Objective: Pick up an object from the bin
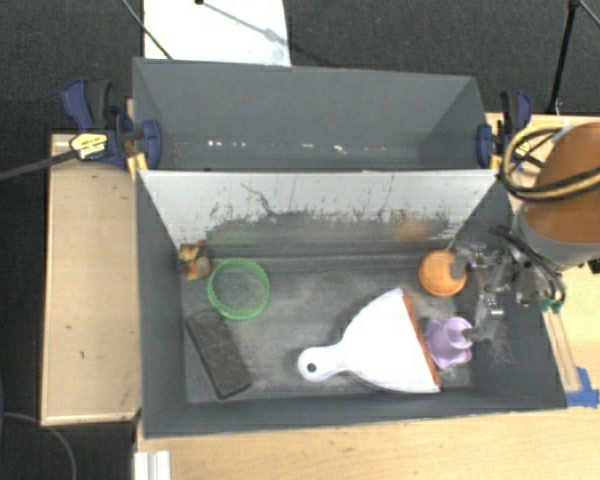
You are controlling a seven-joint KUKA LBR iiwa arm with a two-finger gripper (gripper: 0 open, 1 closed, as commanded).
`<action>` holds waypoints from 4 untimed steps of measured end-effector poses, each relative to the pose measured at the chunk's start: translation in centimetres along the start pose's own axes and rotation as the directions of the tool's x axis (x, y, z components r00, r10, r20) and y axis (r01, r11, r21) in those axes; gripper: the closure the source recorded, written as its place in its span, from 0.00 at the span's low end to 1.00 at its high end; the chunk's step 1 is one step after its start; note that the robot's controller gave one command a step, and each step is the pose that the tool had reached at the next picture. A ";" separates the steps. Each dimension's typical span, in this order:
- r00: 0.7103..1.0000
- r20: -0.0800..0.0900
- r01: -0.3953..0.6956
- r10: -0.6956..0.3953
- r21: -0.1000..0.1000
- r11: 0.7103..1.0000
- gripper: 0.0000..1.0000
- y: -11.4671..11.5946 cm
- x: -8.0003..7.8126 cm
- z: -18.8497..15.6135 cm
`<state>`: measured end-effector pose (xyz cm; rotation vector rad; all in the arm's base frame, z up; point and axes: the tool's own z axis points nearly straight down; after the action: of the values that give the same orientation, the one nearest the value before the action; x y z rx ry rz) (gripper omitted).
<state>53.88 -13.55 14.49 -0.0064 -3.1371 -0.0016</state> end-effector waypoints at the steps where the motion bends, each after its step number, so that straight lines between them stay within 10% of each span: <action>1: 1.000 0.008 0.005 -0.005 0.001 1.000 0.00 0.1 -0.2 -0.4; 2: 0.997 0.013 0.070 -0.070 0.001 0.998 0.00 7.5 -1.0 6.7; 3: 0.992 0.004 0.124 -0.124 0.001 0.992 0.00 8.0 -1.5 1.3; 4: 0.947 0.007 0.323 -0.323 0.002 0.947 0.00 14.2 -0.9 4.3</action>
Offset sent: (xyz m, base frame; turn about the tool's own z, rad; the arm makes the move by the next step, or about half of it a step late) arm 0.0067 0.0784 -0.0749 -0.0748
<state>54.80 0.67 10.16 0.5077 -3.1037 -0.0010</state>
